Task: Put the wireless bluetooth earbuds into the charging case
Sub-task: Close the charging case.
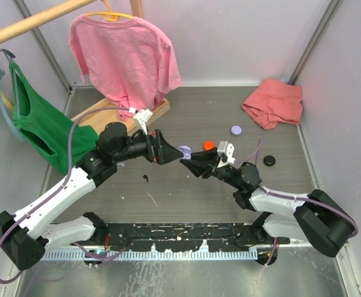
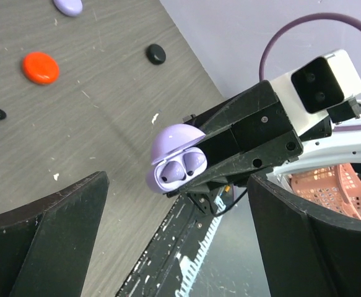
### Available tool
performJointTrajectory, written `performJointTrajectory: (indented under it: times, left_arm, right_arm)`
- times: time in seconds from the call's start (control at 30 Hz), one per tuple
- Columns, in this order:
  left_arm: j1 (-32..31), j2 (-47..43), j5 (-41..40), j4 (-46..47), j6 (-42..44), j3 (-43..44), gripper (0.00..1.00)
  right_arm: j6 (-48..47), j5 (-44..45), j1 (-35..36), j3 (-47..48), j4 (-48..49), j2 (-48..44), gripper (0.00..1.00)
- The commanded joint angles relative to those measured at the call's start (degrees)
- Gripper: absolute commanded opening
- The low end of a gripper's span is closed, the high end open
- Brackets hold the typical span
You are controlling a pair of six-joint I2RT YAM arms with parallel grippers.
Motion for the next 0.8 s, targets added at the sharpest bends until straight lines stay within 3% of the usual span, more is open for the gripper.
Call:
performJointTrajectory:
  times: [0.0,0.5,0.77]
  left_arm:
    - [0.70,1.96,3.76,3.41,-2.74,1.83,0.97]
    - [0.77,5.90,12.51,18.10,-12.41,-0.80,0.85]
    - [0.80,5.60,13.84,20.52,-13.95,-0.93,0.81]
  right_arm:
    - [6.09,-6.05,-0.73,3.17,7.26,1.53,0.01]
    - [12.80,-9.27,-2.08,4.77,13.56,7.06,0.01]
    - [14.26,-10.24,-3.26,4.27,13.74,8.13,0.01]
